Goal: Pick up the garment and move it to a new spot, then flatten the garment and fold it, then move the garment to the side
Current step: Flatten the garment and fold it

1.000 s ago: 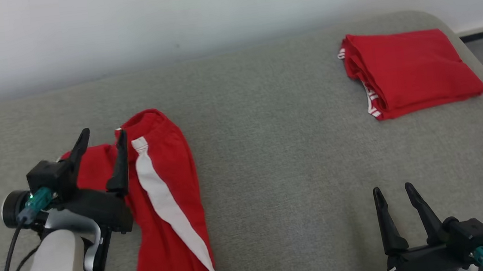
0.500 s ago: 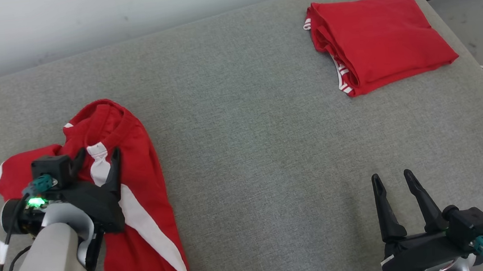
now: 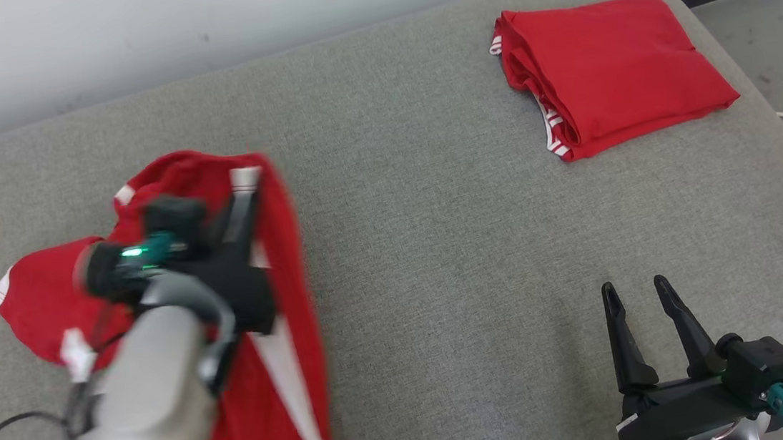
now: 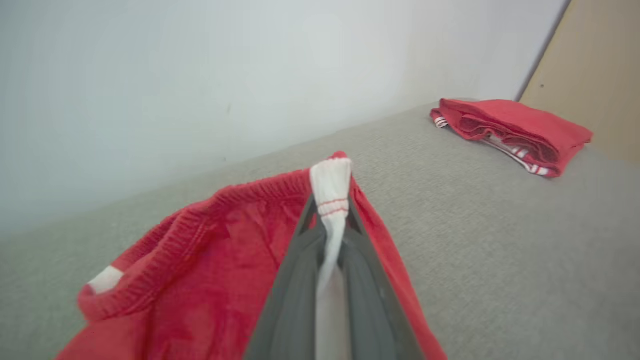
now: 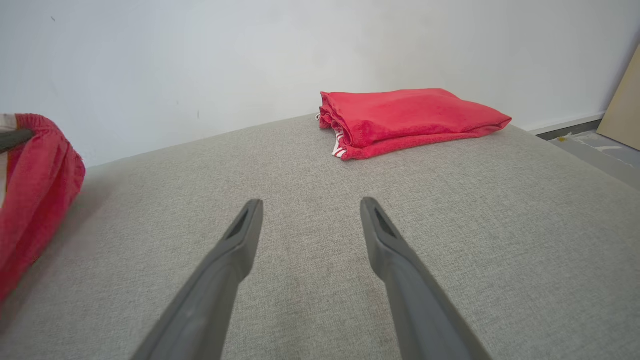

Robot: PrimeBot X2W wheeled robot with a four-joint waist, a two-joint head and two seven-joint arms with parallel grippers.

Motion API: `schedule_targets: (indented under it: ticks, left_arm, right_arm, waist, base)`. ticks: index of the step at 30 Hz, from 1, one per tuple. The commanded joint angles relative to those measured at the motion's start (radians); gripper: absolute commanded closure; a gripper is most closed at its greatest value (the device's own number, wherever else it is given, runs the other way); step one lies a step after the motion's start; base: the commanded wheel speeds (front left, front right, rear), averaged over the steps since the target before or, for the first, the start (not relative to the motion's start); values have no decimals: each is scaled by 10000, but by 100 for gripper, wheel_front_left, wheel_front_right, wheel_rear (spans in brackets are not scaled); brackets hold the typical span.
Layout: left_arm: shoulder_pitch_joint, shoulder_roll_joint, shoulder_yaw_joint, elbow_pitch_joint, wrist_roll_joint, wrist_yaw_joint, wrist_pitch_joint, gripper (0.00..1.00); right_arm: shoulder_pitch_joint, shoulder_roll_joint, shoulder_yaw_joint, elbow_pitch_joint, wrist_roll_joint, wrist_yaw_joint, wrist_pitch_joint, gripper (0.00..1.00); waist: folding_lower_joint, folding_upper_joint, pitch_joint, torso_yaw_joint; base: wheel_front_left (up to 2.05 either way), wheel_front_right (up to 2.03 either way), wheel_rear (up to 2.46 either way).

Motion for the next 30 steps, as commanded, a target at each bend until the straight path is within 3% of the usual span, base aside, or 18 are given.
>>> schedule_targets:
  ticks: [1,8,17,19,24,30]
  left_arm:
    - [-30,-264,-320,-221,125,17,-47,100]
    - [887,-1160,-2140,-1150,-37,17,-47,100]
    - [2211,-1302,-5188,-2387,-1208,17,-48,100]
    - [2275,-1311,-5571,-2586,-1351,136,-49,0]
    - [2034,-1315,-5778,-3047,-1683,433,-49,0]
    - [2147,-1318,-4583,-3420,-1600,875,-48,0]
  right_arm:
    - [25,13,-6,13,-57,-32,-44,0]
    - [196,20,-19,27,-21,-32,-44,0]
    - [230,19,-60,5,-56,-32,-44,0]
    - [219,22,-101,9,-69,-32,-44,0]
    - [279,21,-162,53,-110,-32,-44,0]
    - [474,-4,-176,77,-142,-32,-44,0]
  waist:
    - [-1,-1,-106,2]
    - [-1,-1,-275,-72]
    - [-1,-1,-278,-96]
    - [-1,-1,-296,-49]
    - [-1,-1,-518,200]
    - [-1,-1,-951,627]
  base:
    - [0,0,0]
    - [0,0,0]
    - [0,0,0]
    - [0,0,0]
    - [0,0,0]
    - [0,0,0]
